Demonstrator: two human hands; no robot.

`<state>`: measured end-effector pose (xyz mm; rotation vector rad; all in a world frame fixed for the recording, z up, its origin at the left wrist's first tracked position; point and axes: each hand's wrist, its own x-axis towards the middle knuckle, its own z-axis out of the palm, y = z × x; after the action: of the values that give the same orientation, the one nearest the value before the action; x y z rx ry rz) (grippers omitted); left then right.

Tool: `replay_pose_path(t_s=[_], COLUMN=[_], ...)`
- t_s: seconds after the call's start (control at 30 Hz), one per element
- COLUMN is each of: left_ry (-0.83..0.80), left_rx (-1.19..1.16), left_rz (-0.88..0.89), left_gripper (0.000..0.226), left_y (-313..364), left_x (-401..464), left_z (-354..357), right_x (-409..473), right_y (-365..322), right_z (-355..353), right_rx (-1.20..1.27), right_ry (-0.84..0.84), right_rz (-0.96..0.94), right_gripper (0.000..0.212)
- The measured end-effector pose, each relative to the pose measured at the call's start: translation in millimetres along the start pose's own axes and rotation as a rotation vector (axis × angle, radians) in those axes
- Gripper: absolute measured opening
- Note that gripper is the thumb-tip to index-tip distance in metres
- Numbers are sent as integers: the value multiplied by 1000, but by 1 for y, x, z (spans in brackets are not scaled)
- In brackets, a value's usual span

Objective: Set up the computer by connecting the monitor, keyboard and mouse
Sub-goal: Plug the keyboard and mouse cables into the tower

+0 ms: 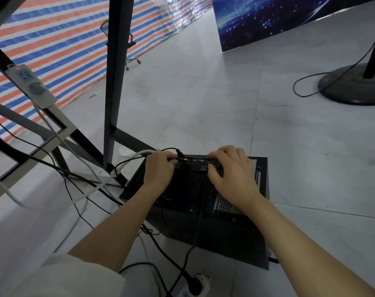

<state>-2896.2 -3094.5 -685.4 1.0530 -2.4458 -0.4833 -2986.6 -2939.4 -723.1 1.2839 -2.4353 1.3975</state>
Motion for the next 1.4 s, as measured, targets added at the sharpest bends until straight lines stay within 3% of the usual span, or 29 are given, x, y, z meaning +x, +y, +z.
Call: replay_pose_path(t_s=[0.2,0.37,0.53,0.77,0.83,0.93,1.1,1.27,1.4], left_ry=[-64,-102,-71,-129,-126,-51,117,224,154], left_rx=[422,555,486,804,755,482,69,-93,-77], left_rz=[213,290,265,444,440,353,15,-240,-258], left_gripper=[23,25,19,13,13,15,20,22,21], left_y=[2,8,5,9,5,3,12,17,17], left_x=[11,17,19,20,22,23,6,4,11], left_z=[-4,-1,1,1,1,5,24,25,19], right_x=[0,1,1,1,0,1,2,2,2], right_y=[0,1,3,3,4,3,2,2,1], right_z=[1,1,2,2,2,3,3,3,4], right_rx=[1,12,15,14,16,8,-5,3,0], right_ry=[11,10,16,24,22,27,26,36,46], right_rz=[-5,1,-9,-14,-14,-15,-4,-14,-9], right_gripper=[44,33,28,26,24,24,24,23,22])
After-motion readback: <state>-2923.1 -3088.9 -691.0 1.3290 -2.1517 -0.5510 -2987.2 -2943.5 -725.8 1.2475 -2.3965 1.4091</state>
